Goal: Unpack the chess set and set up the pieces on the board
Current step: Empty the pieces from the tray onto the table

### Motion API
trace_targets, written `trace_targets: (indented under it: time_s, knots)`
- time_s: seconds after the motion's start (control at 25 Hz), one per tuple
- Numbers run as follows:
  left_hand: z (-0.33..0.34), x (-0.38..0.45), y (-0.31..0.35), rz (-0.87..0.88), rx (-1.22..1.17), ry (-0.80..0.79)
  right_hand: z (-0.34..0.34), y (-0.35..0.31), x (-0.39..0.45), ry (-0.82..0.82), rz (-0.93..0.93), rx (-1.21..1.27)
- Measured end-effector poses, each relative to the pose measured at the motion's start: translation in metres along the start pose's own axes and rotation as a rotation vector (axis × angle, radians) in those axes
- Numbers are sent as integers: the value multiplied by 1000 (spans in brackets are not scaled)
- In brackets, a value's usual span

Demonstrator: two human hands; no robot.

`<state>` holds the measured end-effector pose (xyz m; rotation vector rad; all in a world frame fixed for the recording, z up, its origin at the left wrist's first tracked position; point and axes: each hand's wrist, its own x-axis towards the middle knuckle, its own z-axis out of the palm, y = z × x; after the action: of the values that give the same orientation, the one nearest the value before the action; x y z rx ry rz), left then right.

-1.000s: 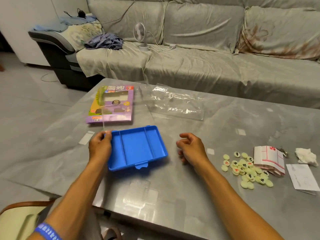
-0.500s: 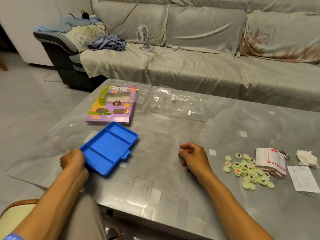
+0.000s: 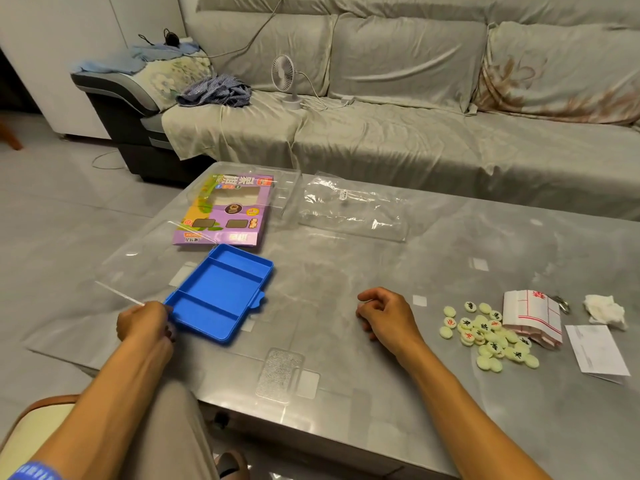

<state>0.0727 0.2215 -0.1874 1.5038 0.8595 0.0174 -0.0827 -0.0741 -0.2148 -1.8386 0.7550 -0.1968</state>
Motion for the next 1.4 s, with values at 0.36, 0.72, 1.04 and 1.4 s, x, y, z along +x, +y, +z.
trace_targets:
  time_s: [0.36, 0.72, 1.04, 1.4]
  knots:
    - [-5, -25, -1, 647, 177, -231, 10, -2, 3, 6, -52, -150]
    - [32, -14, -30, 808, 994, -670, 28, -19, 2, -24, -104, -229]
    - [34, -14, -29, 808, 965, -664, 103, -61, 3, -146, -53, -201]
    - [36, -8, -31, 851, 1048, -668, 132, -56, -7, -118, -306, -583]
